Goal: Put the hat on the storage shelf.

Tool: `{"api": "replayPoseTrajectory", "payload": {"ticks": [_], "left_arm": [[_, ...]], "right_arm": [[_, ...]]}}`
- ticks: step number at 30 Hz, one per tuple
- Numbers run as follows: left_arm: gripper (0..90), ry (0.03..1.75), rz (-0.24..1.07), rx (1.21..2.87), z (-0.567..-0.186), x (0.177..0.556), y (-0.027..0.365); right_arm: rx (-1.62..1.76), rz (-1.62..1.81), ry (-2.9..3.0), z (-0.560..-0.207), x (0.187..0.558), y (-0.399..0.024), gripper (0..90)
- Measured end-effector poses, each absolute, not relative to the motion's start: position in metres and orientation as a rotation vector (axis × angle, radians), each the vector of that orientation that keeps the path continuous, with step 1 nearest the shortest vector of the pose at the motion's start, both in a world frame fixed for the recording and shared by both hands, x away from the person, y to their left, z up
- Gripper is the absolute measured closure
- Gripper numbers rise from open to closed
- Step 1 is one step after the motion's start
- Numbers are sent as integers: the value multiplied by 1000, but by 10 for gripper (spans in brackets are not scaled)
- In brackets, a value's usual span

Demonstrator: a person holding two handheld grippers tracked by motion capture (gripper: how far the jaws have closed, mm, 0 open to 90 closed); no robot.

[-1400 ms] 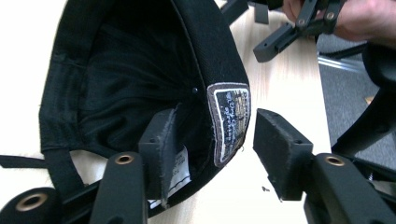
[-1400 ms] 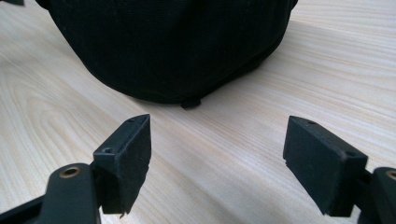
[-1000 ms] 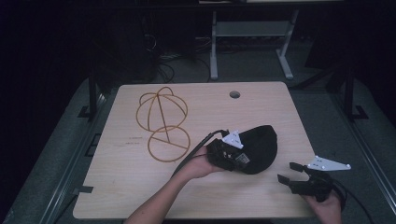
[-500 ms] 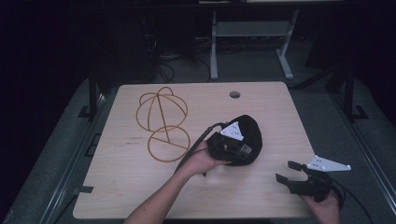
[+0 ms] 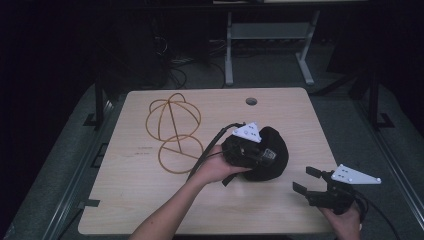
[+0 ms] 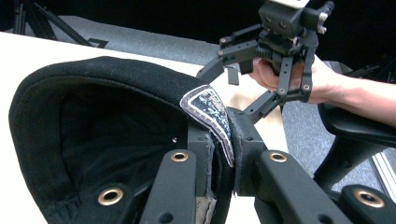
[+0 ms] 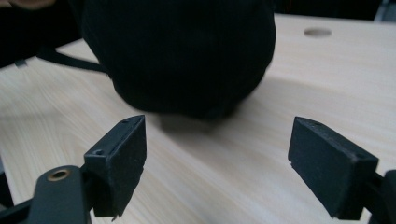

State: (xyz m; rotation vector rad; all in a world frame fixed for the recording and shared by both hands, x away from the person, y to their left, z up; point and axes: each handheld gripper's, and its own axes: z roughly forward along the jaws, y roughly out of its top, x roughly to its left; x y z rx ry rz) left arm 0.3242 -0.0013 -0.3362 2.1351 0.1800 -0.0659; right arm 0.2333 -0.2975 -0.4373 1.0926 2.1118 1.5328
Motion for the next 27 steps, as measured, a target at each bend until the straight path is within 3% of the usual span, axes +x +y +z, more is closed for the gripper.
{"api": "replayPoseTrajectory", "payload": {"ticks": [19, 23, 27], "left_arm": [[808, 83, -130, 2102, -320, 315, -29], [809, 65, -165, 2095, -320, 313, -34], [809, 65, -188, 2082, -321, 314, -36]], "right_arm": [[964, 1587, 2084, -427, 229, -280, 174], [939, 1581, 2077, -426, 226, -280, 255], [907, 1579, 2081, -426, 224, -280, 407]]}}
